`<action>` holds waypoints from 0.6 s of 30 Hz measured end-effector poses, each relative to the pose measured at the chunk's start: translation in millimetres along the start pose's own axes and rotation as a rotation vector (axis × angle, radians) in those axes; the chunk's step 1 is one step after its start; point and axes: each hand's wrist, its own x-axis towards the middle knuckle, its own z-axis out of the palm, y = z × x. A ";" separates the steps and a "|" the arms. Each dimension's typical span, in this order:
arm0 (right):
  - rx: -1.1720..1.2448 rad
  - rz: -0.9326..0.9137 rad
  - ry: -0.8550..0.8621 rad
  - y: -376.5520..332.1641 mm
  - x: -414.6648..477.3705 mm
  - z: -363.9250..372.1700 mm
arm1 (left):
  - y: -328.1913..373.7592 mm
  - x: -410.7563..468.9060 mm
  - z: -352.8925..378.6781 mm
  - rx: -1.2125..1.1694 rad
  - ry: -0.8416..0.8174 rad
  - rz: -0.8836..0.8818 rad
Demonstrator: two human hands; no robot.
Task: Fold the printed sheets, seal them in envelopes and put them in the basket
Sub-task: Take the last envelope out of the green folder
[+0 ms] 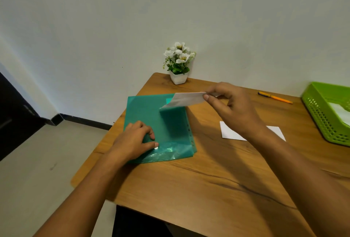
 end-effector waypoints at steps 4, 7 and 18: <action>-0.052 0.003 -0.045 6.8 -2.5 3.7 | -0.2 -0.5 1.2 0.028 -0.016 0.019; -0.179 0.035 -0.088 11.0 -6.0 4.0 | -2.0 0.5 1.3 0.075 -0.033 0.072; -0.425 0.052 -0.042 34.8 -24.3 -19.7 | 5.8 12.0 -9.4 0.061 -0.008 0.112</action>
